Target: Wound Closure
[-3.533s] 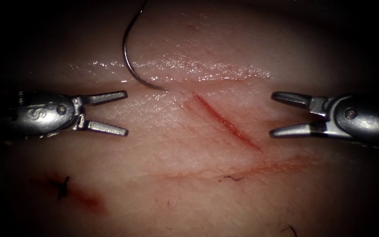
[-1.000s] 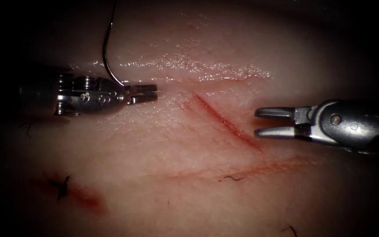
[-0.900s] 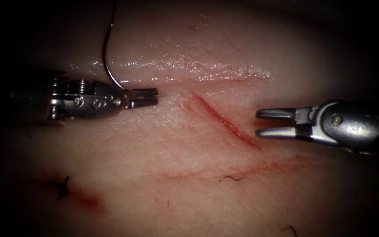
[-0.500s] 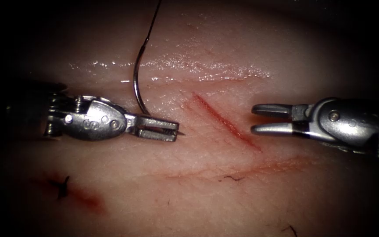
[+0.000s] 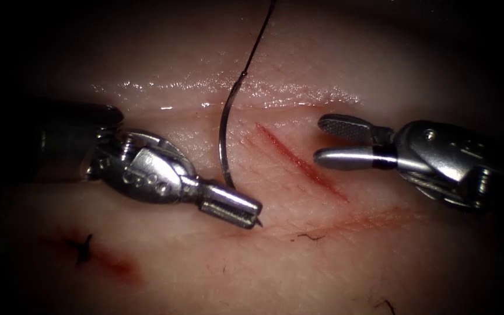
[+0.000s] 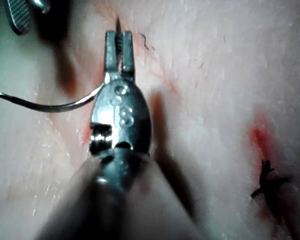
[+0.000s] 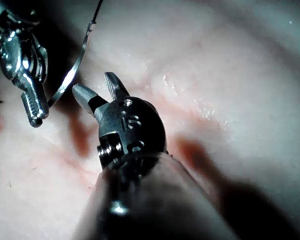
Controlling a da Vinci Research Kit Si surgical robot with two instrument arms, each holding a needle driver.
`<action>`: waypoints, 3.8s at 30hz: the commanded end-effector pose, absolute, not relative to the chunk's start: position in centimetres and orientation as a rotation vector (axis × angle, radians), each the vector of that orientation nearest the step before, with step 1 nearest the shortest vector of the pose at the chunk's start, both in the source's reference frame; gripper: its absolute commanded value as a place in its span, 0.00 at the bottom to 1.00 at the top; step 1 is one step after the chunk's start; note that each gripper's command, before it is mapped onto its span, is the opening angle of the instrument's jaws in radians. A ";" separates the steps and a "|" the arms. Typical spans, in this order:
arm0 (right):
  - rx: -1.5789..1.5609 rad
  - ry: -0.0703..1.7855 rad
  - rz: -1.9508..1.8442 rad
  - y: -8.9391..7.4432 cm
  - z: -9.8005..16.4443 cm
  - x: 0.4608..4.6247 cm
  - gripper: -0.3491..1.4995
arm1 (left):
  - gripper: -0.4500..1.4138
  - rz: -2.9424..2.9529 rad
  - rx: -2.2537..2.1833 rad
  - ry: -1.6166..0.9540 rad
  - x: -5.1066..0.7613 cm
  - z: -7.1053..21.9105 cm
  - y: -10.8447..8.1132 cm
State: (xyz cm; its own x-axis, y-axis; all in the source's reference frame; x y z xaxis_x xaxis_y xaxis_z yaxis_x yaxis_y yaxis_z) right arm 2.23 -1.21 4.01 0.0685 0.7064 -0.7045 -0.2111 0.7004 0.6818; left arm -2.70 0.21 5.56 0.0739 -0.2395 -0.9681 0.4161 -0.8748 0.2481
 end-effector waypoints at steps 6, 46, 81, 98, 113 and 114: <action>0.559 1.355 0.836 -1.2 4.0 2.39 0.40 | 0.00 -1.774 1.906 0.157 -2.84 5.5 0.2; 0.570 1.446 0.888 -1.1 4.0 2.81 0.00 | 0.00 -1.594 1.859 0.229 -3.09 5.3 -0.1; 0.478 1.172 1.088 -1.1 3.9 2.78 0.00 | 0.20 -2.041 1.629 -0.256 -2.97 5.4 0.3; 0.556 1.281 1.015 -1.1 3.9 2.77 0.87 | 0.00 -1.987 1.627 -0.345 -2.91 5.3 0.4; 0.699 1.287 1.150 -1.1 4.0 2.77 0.70 | 0.00 -1.883 1.572 -0.520 -2.89 5.2 0.4; 0.703 1.286 1.155 -1.1 4.0 2.77 0.69 | 0.00 -1.883 1.572 -0.520 -2.90 5.2 0.3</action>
